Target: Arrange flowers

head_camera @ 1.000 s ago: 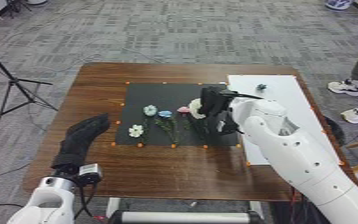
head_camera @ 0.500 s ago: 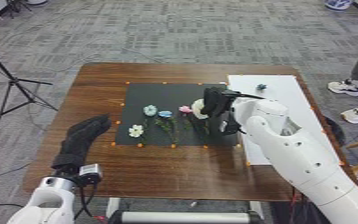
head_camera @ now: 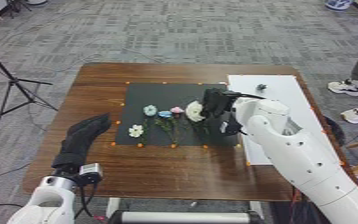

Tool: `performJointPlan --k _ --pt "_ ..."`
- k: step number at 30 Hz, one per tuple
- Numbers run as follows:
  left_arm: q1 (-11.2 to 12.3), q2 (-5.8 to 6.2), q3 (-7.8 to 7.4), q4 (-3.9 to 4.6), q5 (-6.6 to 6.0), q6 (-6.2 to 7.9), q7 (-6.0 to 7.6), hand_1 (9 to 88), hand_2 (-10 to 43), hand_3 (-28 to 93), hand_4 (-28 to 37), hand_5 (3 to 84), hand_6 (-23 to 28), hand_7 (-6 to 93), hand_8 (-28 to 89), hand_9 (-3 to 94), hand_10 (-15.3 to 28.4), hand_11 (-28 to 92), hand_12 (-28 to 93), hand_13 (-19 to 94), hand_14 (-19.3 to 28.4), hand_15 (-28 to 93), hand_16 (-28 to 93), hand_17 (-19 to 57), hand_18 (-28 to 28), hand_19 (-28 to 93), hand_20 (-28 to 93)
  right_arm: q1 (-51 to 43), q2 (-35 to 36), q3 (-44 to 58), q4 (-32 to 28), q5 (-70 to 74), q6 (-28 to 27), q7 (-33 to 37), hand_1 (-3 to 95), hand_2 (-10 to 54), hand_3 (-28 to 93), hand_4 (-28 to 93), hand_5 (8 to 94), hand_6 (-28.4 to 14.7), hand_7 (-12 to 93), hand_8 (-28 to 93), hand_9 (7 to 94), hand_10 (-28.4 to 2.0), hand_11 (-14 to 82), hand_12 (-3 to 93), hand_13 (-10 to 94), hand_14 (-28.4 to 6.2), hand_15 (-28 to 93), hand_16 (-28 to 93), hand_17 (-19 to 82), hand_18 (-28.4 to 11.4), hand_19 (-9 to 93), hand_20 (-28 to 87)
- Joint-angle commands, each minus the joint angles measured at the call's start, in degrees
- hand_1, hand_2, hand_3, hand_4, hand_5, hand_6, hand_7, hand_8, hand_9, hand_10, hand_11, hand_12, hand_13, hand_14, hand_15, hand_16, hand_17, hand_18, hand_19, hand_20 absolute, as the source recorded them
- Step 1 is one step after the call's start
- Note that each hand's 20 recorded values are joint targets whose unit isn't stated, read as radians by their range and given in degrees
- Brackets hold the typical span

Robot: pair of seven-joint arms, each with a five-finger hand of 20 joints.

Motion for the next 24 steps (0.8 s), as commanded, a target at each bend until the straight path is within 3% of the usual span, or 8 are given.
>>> performJointPlan --k 1,16,21,24 --pt "0.2 -0.12 0.12 0.10 -0.13 -0.76 -0.49 27.0 -1.0 69 -20.7 45.8 5.1 14.7 -7 44.1 12.8 19 11 32 16.4 14 1 1.2 12.0 6 14 0.6 0.5 0.6 -0.4 0.0 0.8 0.2 29.2 -6.0 72 -14 79.5 0.8 31 -8 82.9 -11.5 50.5 33.5 66 -16.7 76 42 29 -26.5 73 53" --pt "1.0 -0.23 -0.08 -0.19 -0.13 -0.42 -0.26 27.0 -1.0 69 -20.8 45.8 5.1 14.9 -7 44.1 12.8 19 11 32 16.3 14 1 1.2 12.0 6 14 1.8 2.7 3.0 -0.5 -4.7 1.9 -0.5 28.5 -5.8 72 -14 77.6 0.4 31 -9 81.1 -12.5 49.4 33.0 65 -17.2 75 42 28 -26.6 71 53" --pt "0.8 -0.35 -0.14 -0.18 -0.11 -0.21 -0.08 27.0 -1.0 69 -20.8 45.8 5.1 14.8 -7 44.1 12.8 19 11 32 16.4 14 1 1.2 12.0 6 14 2.5 6.2 4.4 -1.9 -6.9 7.2 -1.7 26.2 -5.2 71 -14 73.8 -0.2 30 -9 77.6 -13.8 41.0 30.4 61 -17.4 68 38 25 -25.5 66 49" --pt "1.1 -0.48 -0.23 -0.27 -0.16 -0.12 -0.10 27.0 -1.0 69 -20.8 45.8 5.1 14.8 -8 44.2 12.8 19 11 32 16.4 14 1 1.1 12.0 6 14 3.9 8.5 3.2 0.0 -11.8 12.6 -3.5 23.1 -7.2 70 -15 64.8 -0.7 28 -10 68.1 -15.7 31.5 27.0 56 -17.3 58 32 21 -24.9 60 46"
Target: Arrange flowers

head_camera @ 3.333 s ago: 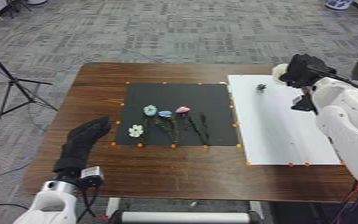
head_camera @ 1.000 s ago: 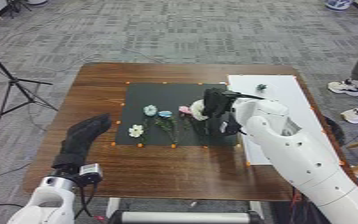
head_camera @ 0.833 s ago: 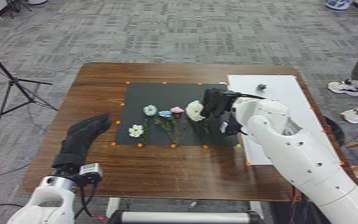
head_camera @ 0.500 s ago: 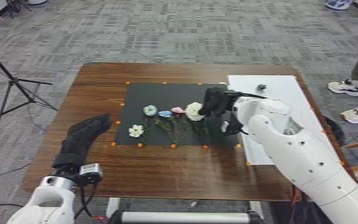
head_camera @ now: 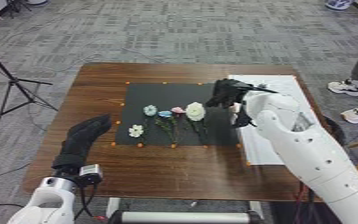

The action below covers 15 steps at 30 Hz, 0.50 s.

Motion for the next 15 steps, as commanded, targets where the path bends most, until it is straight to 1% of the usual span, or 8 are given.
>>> performJointPlan --k 1,3,4,6,7,10,13,15 --pt "0.7 -0.53 -0.14 -0.22 -0.11 -0.01 0.05 27.0 -1.0 69 -20.8 45.8 5.1 14.7 -8 44.2 12.8 19 11 32 16.4 14 1 1.1 12.0 6 14 3.9 6.7 0.4 1.6 -9.3 10.7 -3.5 21.2 -8.6 69 -16 60.9 -1.3 27 -10 64.6 -16.3 29.5 26.5 53 -17.9 55 31 20 -25.3 59 46" --pt "0.7 -0.60 -0.17 -0.22 0.04 0.03 -0.02 27.0 -1.0 69 -20.8 45.8 5.1 14.8 -7 44.2 12.7 19 11 32 16.4 14 1 1.1 12.0 6 14 5.0 7.2 0.2 3.5 -12.0 11.3 -4.3 17.1 -9.4 67 -18 56.2 -2.5 25 -9 59.9 -17.2 27.3 25.8 50 -19.2 53 29 18 -25.3 58 45" --pt "0.8 -0.61 -0.19 -0.24 -0.11 0.15 0.03 27.0 -1.0 69 -20.8 45.8 5.1 14.8 -7 44.2 12.7 19 11 32 16.4 14 1 1.1 12.0 6 14 5.7 7.3 0.1 4.7 -14.0 11.3 -4.6 14.4 -9.5 65 -21 51.7 -4.1 21 -8 56.0 -18.2 25.3 25.6 47 -20.1 52 29 17 -25.6 57 45" --pt "1.0 -0.59 -0.18 -0.30 -0.20 0.32 -0.14 27.0 -1.0 69 -20.8 45.8 5.1 14.8 -7 44.2 12.7 19 11 32 16.3 14 1 1.1 12.0 6 14 6.6 6.3 0.9 7.9 -17.8 11.9 -5.5 11.4 -9.5 64 -23 46.4 -5.7 17 -8 53.7 -18.6 24.4 25.7 46 -20.8 52 28 16 -25.9 57 45" --pt "0.9 -0.51 -0.18 -0.29 -0.08 0.07 -0.14 27.0 -1.0 69 -20.7 45.8 5.1 14.8 -7 44.2 12.7 19 11 32 16.3 14 1 1.2 12.0 6 14 7.1 5.9 1.1 9.6 -18.7 12.8 -5.3 10.7 -9.5 64 -23 45.3 -6.0 16 -8 53.4 -18.7 24.2 25.8 46 -20.8 52 28 16 -25.9 57 45" --pt "0.6 -0.53 0.00 -0.24 0.23 -0.02 -0.08 27.0 -1.0 69 -20.7 45.9 5.1 14.8 -7 44.2 12.7 19 11 32 16.3 14 1 1.1 12.0 6 14 8.8 4.7 2.1 14.2 -22.1 11.9 -4.7 10.0 -9.5 65 -24 44.1 -6.5 15 -8 54.0 -18.7 25.0 25.9 47 -20.6 54 29 16 -26.0 57 46" --pt "1.0 -0.71 -0.12 -0.36 0.18 0.20 0.07 27.1 -1.0 69 -20.8 45.8 5.1 14.8 -7 44.2 12.8 19 11 32 16.4 14 1 1.1 12.0 6 14 10.1 3.8 2.7 18.0 -26.1 11.5 -5.1 11.8 -9.5 66 -23 44.6 -6.5 15 -8 55.8 -18.2 26.2 26.0 48 -20.3 57 29 17 -26.0 59 46" --pt "1.1 -0.49 -0.15 -0.40 -0.07 0.28 0.01 27.1 -1.0 69 -20.8 45.8 5.1 14.8 -7 44.2 12.8 19 11 32 16.3 14 1 1.1 12.0 6 14 10.4 2.9 3.7 20.4 -29.3 11.6 -6.2 12.8 -9.5 67 -23 45.5 -5.6 16 -8 57.8 -17.5 27.2 26.0 50 -19.7 58 29 18 -26.0 60 47"
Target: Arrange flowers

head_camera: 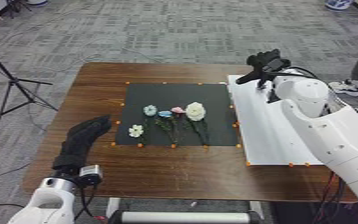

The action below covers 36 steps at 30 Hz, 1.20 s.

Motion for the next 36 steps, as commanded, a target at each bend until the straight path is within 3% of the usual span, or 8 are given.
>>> performJointPlan --k 1,4,9,13,22,24,36 --pt "1.0 -0.43 -0.13 -0.45 0.03 0.40 0.10 27.1 -1.0 69 -20.7 45.8 5.0 14.8 -7 44.2 12.8 19 11 32 16.4 14 1 1.1 12.0 6 14 3.0 -2.5 3.2 8.2 -8.6 -1.2 -0.2 13.3 -9.5 67 -23 46.3 -5.3 17 -8 59.0 -17.2 27.9 25.9 51 -19.4 59 30 19 -26.0 60 47" --pt "0.6 -0.75 0.05 -0.47 0.19 0.22 0.58 27.1 -1.0 69 -20.8 45.8 5.0 15.0 -7 44.2 12.8 19 11 32 16.3 14 1 1.1 12.1 6 14 2.2 -3.0 4.8 9.1 -9.7 -2.9 -0.2 14.3 -9.5 67 -23 48.6 -4.4 18 -9 61.5 -16.5 28.8 25.7 52 -18.9 60 30 19 -25.9 61 47" --pt "0.9 -0.82 0.04 -0.53 0.17 0.31 0.10 27.1 -1.0 69 -20.7 45.8 5.0 14.8 -8 44.2 12.7 19 11 32 16.3 14 1 1.2 12.1 6 14 1.9 -3.5 5.7 10.8 -11.8 -2.8 -1.2 14.8 -9.5 67 -22 52.2 -3.7 20 -10 65.3 -15.8 30.7 26.0 55 -18.3 61 31 21 -25.7 62 48" --pt "1.1 -1.14 -0.06 -0.72 0.13 0.87 0.43 27.1 -0.9 69 -20.7 45.8 5.0 14.8 -8 44.2 12.7 19 11 32 16.3 14 1 1.1 12.1 6 14 2.1 -5.2 7.0 13.7 -14.3 -2.0 -2.4 14.6 -9.5 67 -22 52.9 -3.6 20 -10 66.1 -15.8 30.9 26.1 56 -18.2 62 32 21 -25.6 62 48" --pt "0.7 -1.48 0.33 -0.65 0.49 0.42 0.58 27.1 -1.0 69 -20.7 45.9 5.1 14.8 -7 44.2 12.8 19 11 32 16.4 14 1 1.1 12.1 6 14 3.2 -9.3 8.8 20.2 -17.8 -1.7 -3.1 14.4 -9.5 67 -23 53.4 -3.6 20 -10 66.9 -15.6 30.9 26.4 57 -17.9 62 32 22 -25.6 62 48" --pt "0.8 -1.57 0.37 -0.71 0.99 0.24 0.75 27.1 -1.0 69 -20.7 45.9 5.1 14.9 -7 44.2 12.8 19 11 32 16.4 14 1 1.1 12.1 6 14 2.9 -10.0 9.5 20.7 -18.6 -2.7 -3.2 14.4 -9.5 67 -23 53.6 -3.6 20 -10 67.1 -15.6 30.9 26.4 57 -17.9 62 32 22 -25.7 62 48" --pt "0.0 -1.60 0.84 -0.29 0.69 -0.26 1.02 27.1 -0.9 69 -20.7 45.8 5.1 14.7 -7 44.2 12.8 19 11 32 16.4 14 1 1.1 12.1 6 14 3.1 -10.3 8.2 21.3 -17.2 0.2 -2.2 16.0 -9.5 67 -22 58.0 -2.9 21 -11 70.0 -15.1 31.4 26.3 59 -17.5 62 32 23 -25.3 63 48"
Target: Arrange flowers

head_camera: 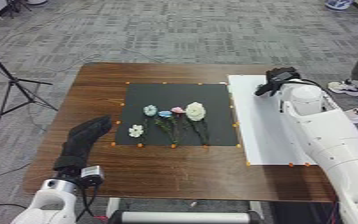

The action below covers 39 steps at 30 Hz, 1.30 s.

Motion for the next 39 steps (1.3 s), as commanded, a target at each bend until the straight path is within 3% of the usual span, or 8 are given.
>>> performJointPlan --k 1,16,21,24,30,39 --pt "-0.2 -0.59 0.46 -0.05 0.13 -0.42 0.21 27.0 -1.0 69 -20.7 45.8 5.0 14.7 -7 44.2 12.8 19 11 32 16.4 14 1 1.1 12.1 6 14 0.4 -0.7 -1.0 0.8 0.1 2.1 1.3 16.6 -9.5 67 -22 58.7 -2.5 22 -11 70.3 -15.0 31.4 26.2 59 -17.4 62 32 23 -25.3 63 48" --pt "-0.8 -0.14 0.57 0.21 0.06 -1.11 -0.10 27.0 -1.0 69 -20.8 45.8 5.0 14.7 -8 44.2 12.8 19 11 32 16.4 14 1 1.2 12.1 6 14 -1.5 -0.3 -2.7 0.7 0.7 4.1 2.7 31.8 -2.6 69 -24 70.8 2.4 27 -14 81.8 -12.1 32.9 26.5 67 -14.2 61 33 27 -23.8 64 47" --pt "-0.9 -0.19 0.66 0.24 0.01 -1.12 -0.06 26.9 -0.9 69 -20.9 45.9 5.1 14.7 -7 44.2 12.7 19 11 32 16.4 14 1 1.2 12.1 6 14 -1.3 0.0 -2.9 0.3 0.7 3.0 2.5 36.4 -0.8 67 -26 71.9 3.1 28 -3 83.5 -11.3 33.2 26.6 67 -13.9 62 34 28 -23.4 65 47" --pt "-0.6 -0.26 0.45 0.14 0.02 -1.12 -0.01 26.7 -0.8 69 -20.9 45.9 5.1 14.7 -7 44.2 12.7 19 11 32 16.4 14 1 1.1 12.1 6 14 -1.2 0.2 -2.6 -0.3 1.0 1.2 2.3 29.0 -5.3 70 -22 71.4 2.8 27 -14 82.4 -11.9 33.2 27.4 67 -14.1 62 35 27 -23.6 65 47" --pt "-1.0 0.03 0.47 0.23 0.03 -1.51 -0.33 26.7 -0.8 69 -20.9 45.9 5.1 14.7 -7 44.2 12.7 19 11 32 16.4 14 1 1.1 12.1 6 14 -0.9 0.9 -2.0 -1.5 1.8 -3.4 3.4 20.0 -9.3 69 -18 69.0 0.1 24 -12 78.8 -13.1 32.8 27.2 63 -15.6 61 35 25 -24.4 63 48" --pt "-0.7 -0.06 0.24 0.13 -0.04 -1.33 0.22 26.9 -0.8 69 -20.9 45.9 5.1 14.6 -7 44.2 12.7 19 11 32 16.4 14 1 1.2 12.1 6 14 2.1 -0.6 -3.4 1.9 1.0 -0.1 6.7 16.2 -9.5 67 -17 67.9 -1.5 21 -11 76.7 -14.3 31.8 26.9 62 -16.6 61 34 23 -24.9 61 48"
